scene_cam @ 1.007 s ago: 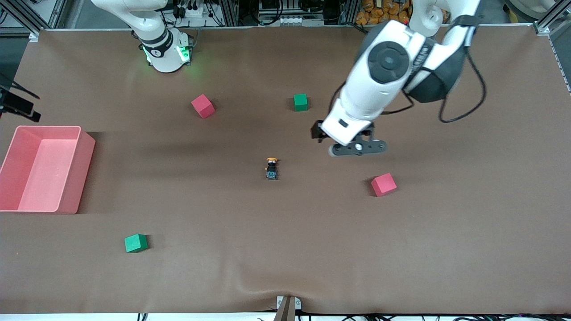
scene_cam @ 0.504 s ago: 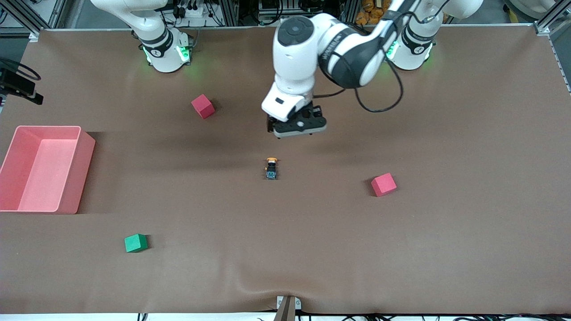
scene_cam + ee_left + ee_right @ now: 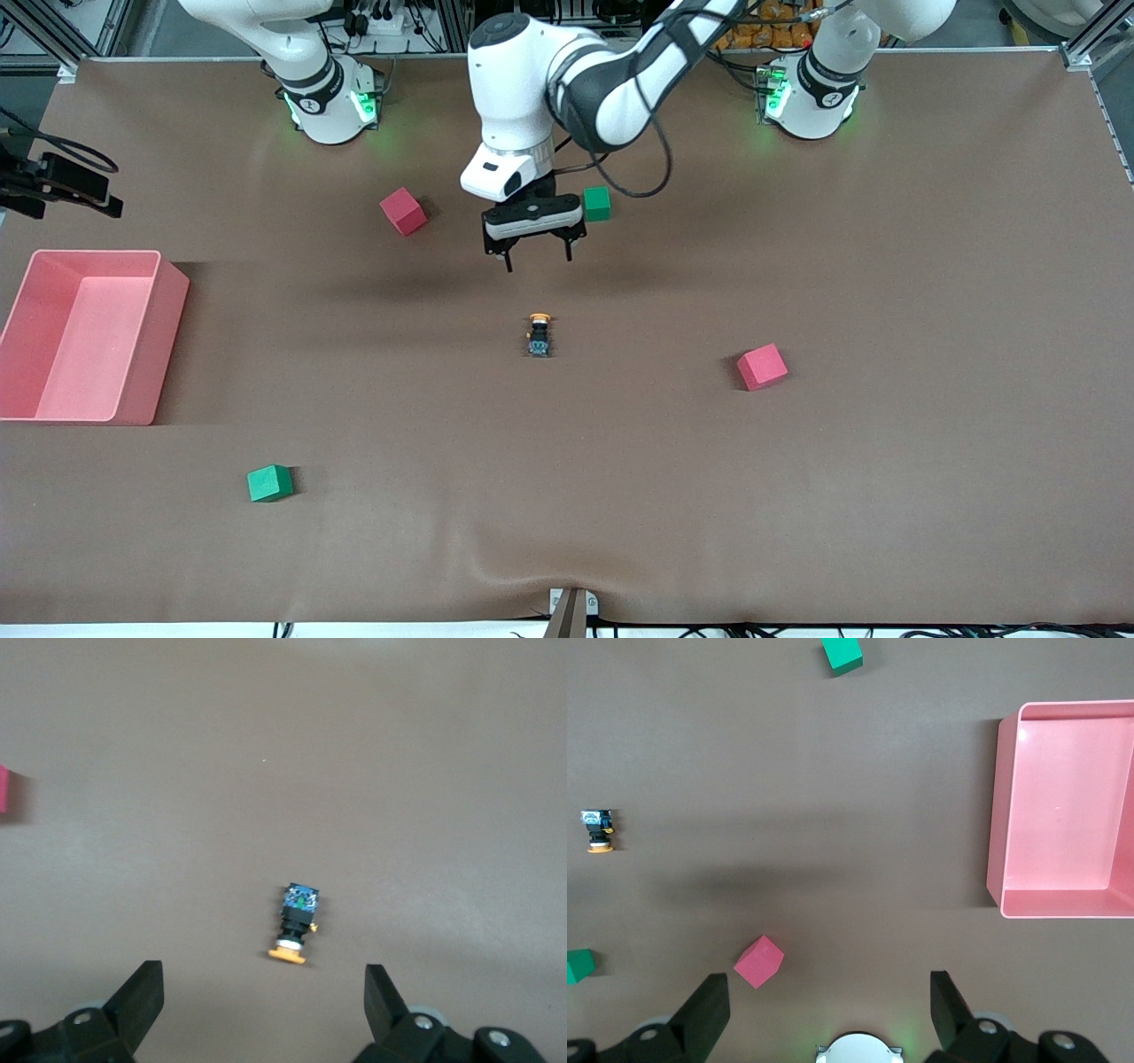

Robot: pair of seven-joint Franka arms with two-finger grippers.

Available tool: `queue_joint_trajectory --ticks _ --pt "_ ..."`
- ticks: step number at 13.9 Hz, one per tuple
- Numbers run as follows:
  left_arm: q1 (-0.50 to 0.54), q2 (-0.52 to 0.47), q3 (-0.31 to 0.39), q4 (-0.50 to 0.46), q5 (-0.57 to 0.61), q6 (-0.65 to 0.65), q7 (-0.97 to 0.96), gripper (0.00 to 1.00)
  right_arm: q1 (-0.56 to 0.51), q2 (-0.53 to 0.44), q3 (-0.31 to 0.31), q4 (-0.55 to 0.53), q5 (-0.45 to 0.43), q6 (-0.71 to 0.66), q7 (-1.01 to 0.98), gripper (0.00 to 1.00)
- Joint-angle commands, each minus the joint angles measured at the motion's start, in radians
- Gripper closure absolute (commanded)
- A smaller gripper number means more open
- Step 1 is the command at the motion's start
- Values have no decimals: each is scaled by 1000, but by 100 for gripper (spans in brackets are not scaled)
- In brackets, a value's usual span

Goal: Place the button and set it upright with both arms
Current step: 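Move the left gripper over the lying switch while the right gripper rests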

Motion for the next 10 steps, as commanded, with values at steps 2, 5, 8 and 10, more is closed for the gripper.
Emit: queue_joint_trajectory --ticks 2,5,8,10 --pt "-52 53 10 -15 160 40 -137 0 0 11 -5 -1 -4 -6 20 0" --pt "-67 58 7 -77 263 86 -212 0 -7 35 -6 -11 -5 10 26 0" --pt "-87 73 5 -126 349 128 -282 0 -1 37 -8 -15 -5 33 63 0" --pt "-99 95 5 -159 469 172 -393 0 9 38 -6 -17 -5 34 95 0"
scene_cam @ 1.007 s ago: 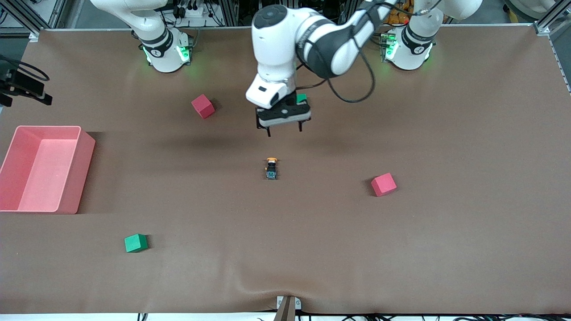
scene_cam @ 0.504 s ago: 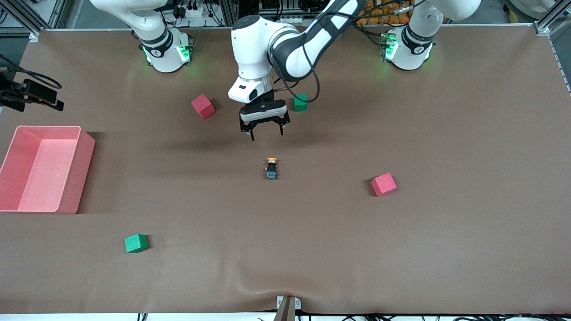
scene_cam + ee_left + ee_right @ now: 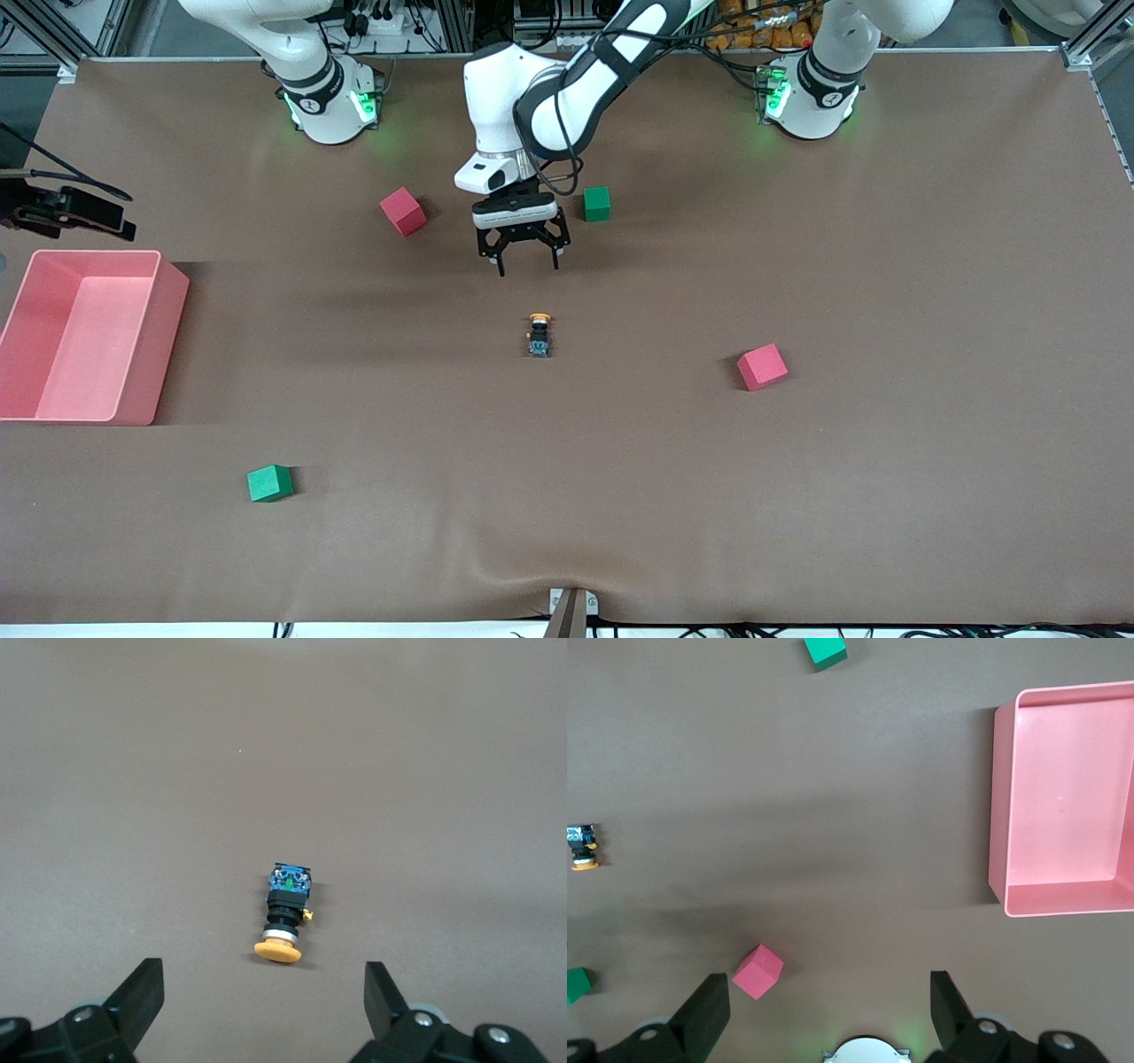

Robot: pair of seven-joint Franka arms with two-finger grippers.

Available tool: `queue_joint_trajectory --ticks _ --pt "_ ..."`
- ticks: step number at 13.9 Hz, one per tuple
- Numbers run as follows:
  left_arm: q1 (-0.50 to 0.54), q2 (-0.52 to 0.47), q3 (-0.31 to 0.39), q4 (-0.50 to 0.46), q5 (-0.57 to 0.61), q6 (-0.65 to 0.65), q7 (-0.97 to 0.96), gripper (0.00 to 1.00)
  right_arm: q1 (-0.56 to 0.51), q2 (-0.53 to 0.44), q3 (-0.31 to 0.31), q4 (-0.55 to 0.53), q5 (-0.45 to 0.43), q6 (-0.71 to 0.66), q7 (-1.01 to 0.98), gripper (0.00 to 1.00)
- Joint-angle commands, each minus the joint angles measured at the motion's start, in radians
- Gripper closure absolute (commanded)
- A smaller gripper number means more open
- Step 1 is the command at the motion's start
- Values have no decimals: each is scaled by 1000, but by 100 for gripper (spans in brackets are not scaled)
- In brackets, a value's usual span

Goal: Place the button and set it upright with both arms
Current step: 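Move the left gripper over the lying switch while the right gripper rests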

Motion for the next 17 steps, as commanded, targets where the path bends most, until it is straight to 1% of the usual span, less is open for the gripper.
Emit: queue_joint_trajectory --ticks 1,2,3,6,7,10,14,17 --pt "-13 29 6 -46 159 85 -148 0 7 -2 2 -2 -2 4 45 0" --pt "-13 36 6 -56 196 102 -178 0 6 4 2 -2 -1 10 45 0" --pt "-11 41 6 -63 208 115 -189 0 2 6 2 -2 1 19 45 0" --pt "-4 43 8 -97 217 150 -189 0 -4 9 2 -2 4 22 45 0" --pt "-2 55 10 -103 242 153 -194 0 -4 9 2 -2 4 21 45 0" --pt "39 82 10 -102 375 188 -287 0 -11 7 1 -2 5 15 39 0" --pt "56 95 10 -94 394 231 -294 0 -11 6 1 0 4 1 33 0" --pt "56 115 10 -85 394 236 -294 0 -10 4 1 0 4 1 33 0"
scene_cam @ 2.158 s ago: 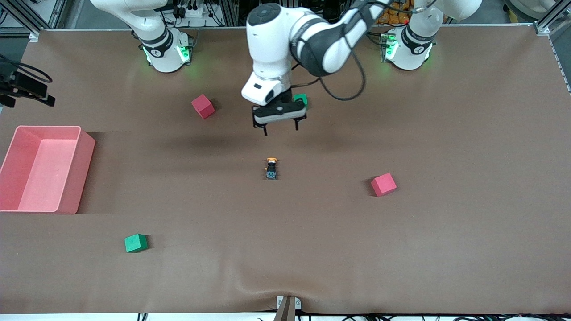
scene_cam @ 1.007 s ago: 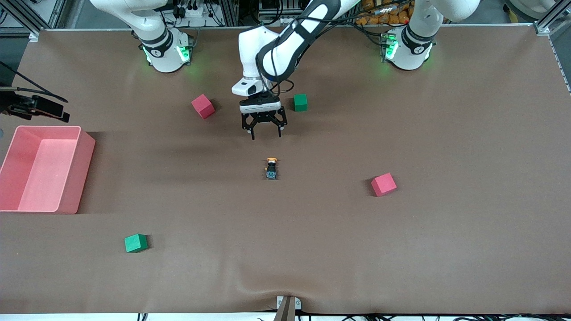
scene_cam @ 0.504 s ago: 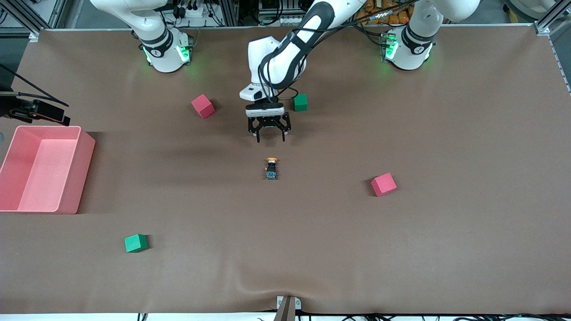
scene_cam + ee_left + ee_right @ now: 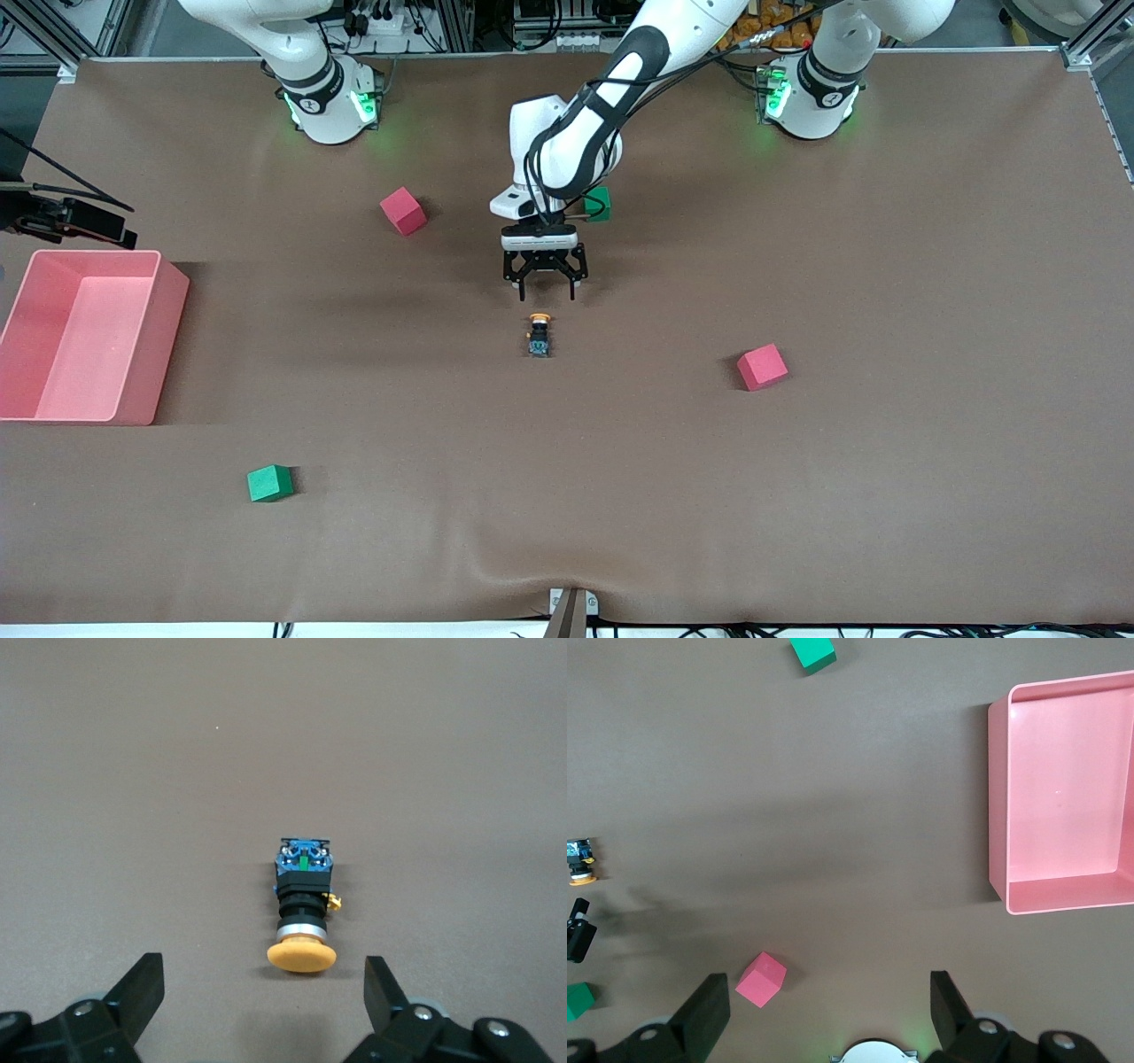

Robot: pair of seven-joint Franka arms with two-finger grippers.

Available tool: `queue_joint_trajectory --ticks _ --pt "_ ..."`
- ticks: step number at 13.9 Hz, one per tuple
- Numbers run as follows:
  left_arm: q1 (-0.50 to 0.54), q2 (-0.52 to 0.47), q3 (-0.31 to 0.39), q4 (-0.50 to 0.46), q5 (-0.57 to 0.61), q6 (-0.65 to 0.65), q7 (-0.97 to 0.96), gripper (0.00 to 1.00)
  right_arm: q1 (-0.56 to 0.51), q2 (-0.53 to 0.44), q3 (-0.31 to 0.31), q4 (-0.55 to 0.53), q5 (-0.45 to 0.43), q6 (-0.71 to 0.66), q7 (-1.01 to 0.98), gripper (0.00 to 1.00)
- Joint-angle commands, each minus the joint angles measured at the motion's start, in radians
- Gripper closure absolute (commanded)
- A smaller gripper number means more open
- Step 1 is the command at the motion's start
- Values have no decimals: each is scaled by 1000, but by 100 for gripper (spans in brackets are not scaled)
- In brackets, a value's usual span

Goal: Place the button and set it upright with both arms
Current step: 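Lower the left gripper around the switch body and close it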

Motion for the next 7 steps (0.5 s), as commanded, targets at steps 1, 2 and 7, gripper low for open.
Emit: queue_joint_trajectory --ticks 1,2,7 --pt "6 32 2 24 52 51 -68 0 -6 -8 4 1 5 -13 6 0" --pt "6 37 2 25 52 51 -68 0 -6 -8 4 1 7 -16 6 0" --pt "3 67 2 61 52 51 -86 0 -13 -8 4 1 7 -18 5 0"
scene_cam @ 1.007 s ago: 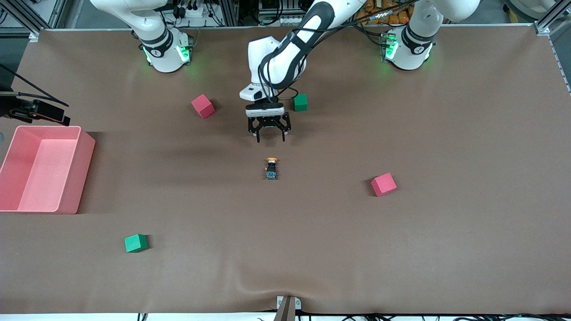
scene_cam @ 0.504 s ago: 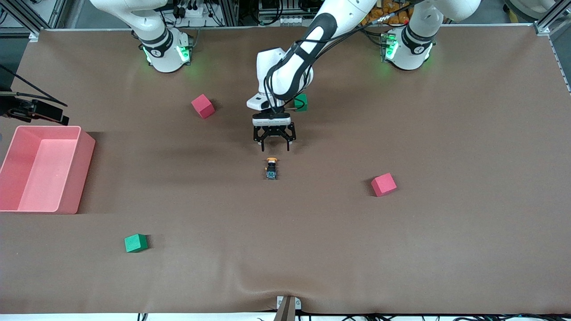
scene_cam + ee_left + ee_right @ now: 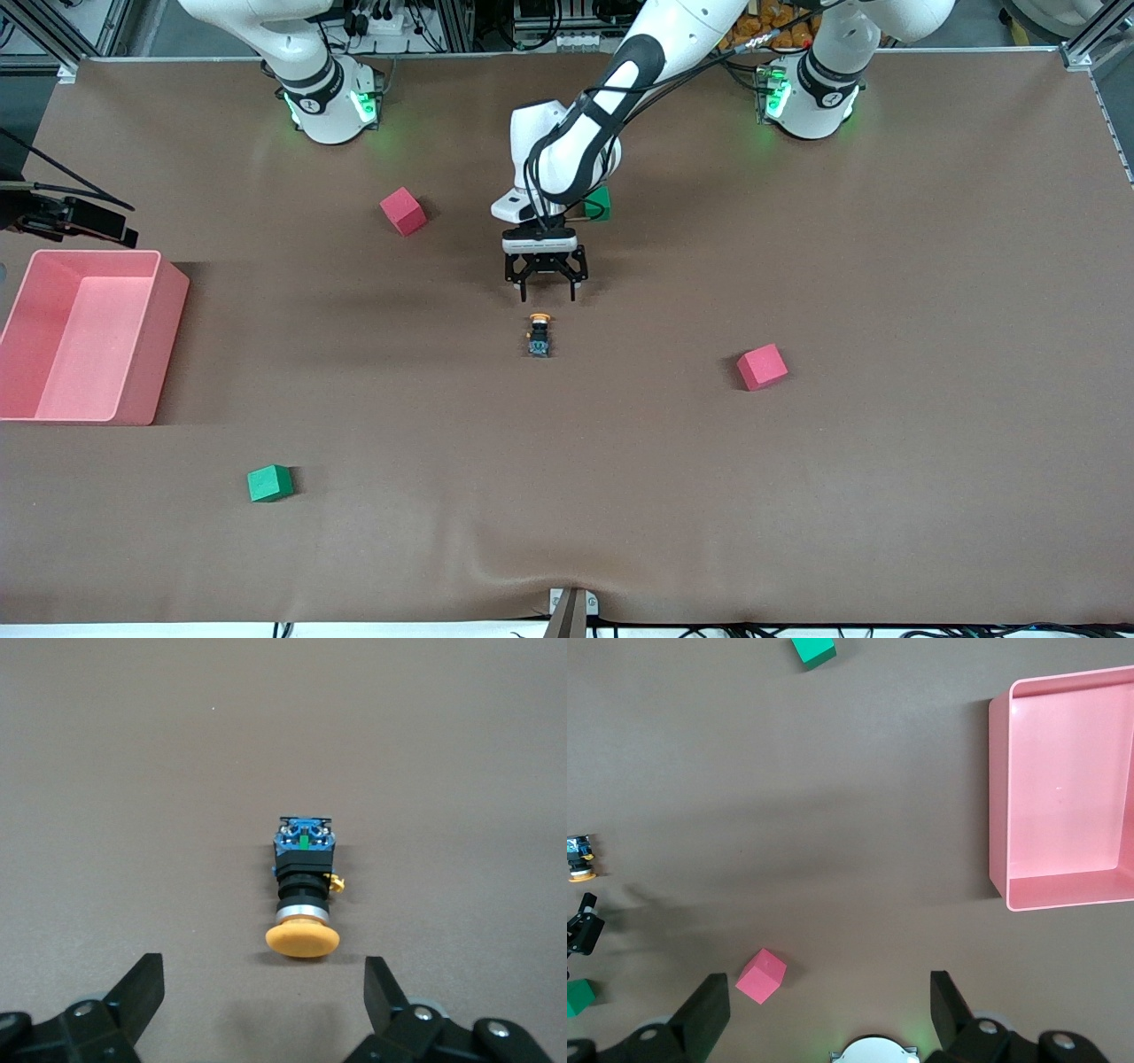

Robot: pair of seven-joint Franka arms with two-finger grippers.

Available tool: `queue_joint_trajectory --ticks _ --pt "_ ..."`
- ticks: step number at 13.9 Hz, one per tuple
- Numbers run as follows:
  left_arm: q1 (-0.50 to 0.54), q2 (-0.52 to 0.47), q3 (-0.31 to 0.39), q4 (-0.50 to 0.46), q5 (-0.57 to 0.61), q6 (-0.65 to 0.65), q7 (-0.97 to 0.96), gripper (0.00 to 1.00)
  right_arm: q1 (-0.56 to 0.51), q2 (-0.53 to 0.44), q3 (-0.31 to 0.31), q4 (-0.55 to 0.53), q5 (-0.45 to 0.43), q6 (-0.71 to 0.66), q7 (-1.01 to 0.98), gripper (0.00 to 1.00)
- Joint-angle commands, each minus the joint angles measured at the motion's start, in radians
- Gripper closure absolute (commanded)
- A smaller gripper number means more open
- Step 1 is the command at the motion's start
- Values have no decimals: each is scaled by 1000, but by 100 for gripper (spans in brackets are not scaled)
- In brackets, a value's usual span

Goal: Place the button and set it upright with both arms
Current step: 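Lower the left gripper around the switch body and close it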

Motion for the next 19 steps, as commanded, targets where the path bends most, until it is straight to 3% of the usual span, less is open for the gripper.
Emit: queue_joint_trajectory --ticks 1,4,6,19 --pt "4 42 2 51 50 47 -85 0 -15 -8 5 -1 6 -9 5 0" --pt "4 80 2 81 49 47 -85 1 -15 -6 5 -1 6 -9 5 0" --pt "4 86 2 91 49 47 -85 7 -16 -6 3 -1 6 -7 5 0" --pt "5 125 6 136 49 47 -85 16 -15 -8 3 -1 0 -10 2 0"
